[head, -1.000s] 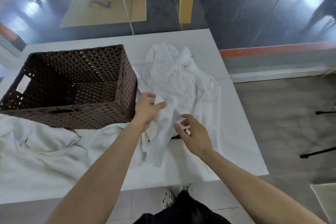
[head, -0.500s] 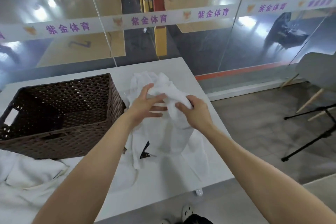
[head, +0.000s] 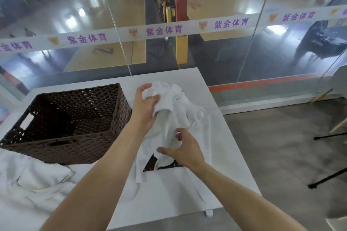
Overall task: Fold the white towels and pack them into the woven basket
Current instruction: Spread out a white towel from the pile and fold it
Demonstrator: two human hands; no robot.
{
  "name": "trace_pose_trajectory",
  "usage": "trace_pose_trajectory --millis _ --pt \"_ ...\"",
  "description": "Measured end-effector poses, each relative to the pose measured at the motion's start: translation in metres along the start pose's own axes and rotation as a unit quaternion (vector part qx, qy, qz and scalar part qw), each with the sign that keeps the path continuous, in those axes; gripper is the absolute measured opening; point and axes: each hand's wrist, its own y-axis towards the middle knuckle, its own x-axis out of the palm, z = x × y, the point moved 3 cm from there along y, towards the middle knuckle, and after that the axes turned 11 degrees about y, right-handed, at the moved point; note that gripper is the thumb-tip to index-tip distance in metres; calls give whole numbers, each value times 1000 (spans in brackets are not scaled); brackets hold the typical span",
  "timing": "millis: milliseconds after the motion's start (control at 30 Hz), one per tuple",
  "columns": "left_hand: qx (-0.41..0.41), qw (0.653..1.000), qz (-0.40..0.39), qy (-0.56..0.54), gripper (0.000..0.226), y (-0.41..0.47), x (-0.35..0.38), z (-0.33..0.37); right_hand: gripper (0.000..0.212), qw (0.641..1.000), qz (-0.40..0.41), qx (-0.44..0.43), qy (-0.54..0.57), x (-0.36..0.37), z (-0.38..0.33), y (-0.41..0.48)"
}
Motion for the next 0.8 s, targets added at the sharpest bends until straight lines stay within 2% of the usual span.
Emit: trace_pose_trajectory --millis 33,67,167,200,233,333,367,400,433,467,533,567,633,733,800 --pt "-2 1000 -4 -13 39 -2 7 5 106 1000 3 3 2 8 3 6" --pt "1 1000 -10 -23 36 -4 14 11 93 1000 8 -3 7 14 4 15" --pt "12 999 -8 -49 30 -9 23 28 33 998 47 -26 10 10 2 37" --pt "13 998 1 -62 30 -10 23 33 31 997 59 -35 31 3 1 41" --pt "14 997 11 -80 30 -12 22 38 45 995 65 -47 61 -4 -1 43" --pt "16 992 22 -126 33 -20 28 49 123 991 45 -70 101 -11 -23 42" --pt "14 992 21 -127 34 -23 35 50 137 993 50 -77 79 -9 -30 44" --pt "14 992 20 -125 36 -26 41 49 138 993 70 -80 52 -8 -36 49" --pt "17 992 17 -120 37 -29 47 48 127 992 93 -83 37 -9 -39 58" --pt "20 993 14 -116 37 -32 50 47 100 990 109 -83 36 -12 -41 70" --pt "34 994 18 -104 35 -33 46 49 31 984 135 -108 30 -32 -36 90" --pt "41 994 32 -96 35 -33 39 51 11 983 135 -120 29 -46 -33 96" --pt "52 994 75 -67 36 -30 20 54 6 983 127 -128 40 -78 -21 103" --pt "47 989 142 9 39 -20 -5 47 21 982 112 -141 52 -117 -17 111" --pt "48 985 157 56 41 -16 -12 43 34 978 118 -166 51 -137 -26 114"
